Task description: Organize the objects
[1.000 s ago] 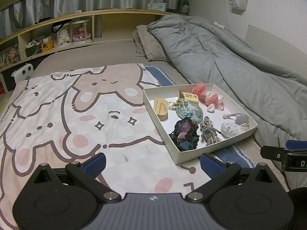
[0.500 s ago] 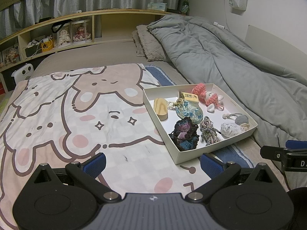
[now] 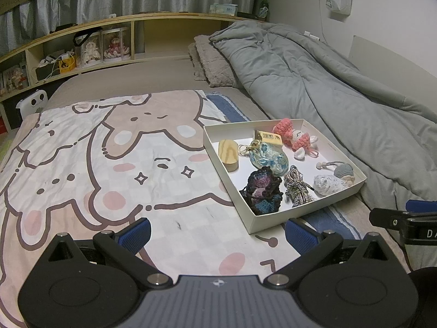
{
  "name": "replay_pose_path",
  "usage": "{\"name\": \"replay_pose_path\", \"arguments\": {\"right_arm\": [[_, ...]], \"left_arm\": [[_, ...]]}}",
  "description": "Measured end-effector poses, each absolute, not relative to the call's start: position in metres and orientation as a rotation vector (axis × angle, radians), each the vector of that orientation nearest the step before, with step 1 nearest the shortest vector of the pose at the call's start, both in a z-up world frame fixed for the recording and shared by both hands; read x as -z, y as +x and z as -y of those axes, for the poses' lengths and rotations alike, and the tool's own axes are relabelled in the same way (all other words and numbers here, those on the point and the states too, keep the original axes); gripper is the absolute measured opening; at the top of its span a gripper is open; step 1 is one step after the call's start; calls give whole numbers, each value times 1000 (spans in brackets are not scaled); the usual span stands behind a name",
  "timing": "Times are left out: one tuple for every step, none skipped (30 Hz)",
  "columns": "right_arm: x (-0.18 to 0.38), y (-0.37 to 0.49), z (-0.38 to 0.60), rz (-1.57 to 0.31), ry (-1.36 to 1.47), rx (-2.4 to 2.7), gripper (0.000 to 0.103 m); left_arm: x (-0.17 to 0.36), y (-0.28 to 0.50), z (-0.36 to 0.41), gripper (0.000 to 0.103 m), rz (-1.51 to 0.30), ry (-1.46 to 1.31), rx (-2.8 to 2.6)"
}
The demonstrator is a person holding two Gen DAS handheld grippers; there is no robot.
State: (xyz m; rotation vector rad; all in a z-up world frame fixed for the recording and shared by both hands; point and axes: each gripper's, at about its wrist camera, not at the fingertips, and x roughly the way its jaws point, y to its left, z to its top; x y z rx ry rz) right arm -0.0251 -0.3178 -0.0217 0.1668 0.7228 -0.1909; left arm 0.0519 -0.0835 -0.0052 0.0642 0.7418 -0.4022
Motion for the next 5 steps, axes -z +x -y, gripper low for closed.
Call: {"name": "replay_pose_path", "arguments": {"right_arm": [[22, -25, 317, -723, 167, 191, 103], [22, -25, 317, -723, 167, 191, 103], [22, -25, 317, -723, 166, 191, 103], [22, -25, 317, -723, 166, 191, 103], [22, -25, 317, -723, 166, 191, 103]], "left_arm": [[5, 52, 84, 103, -742, 65, 402], [5, 52, 84, 103, -743, 64, 402], [5, 52, 84, 103, -743, 64, 402], [5, 52, 84, 103, -742, 65, 402], [5, 52, 84, 103, -742, 66, 403]]}}
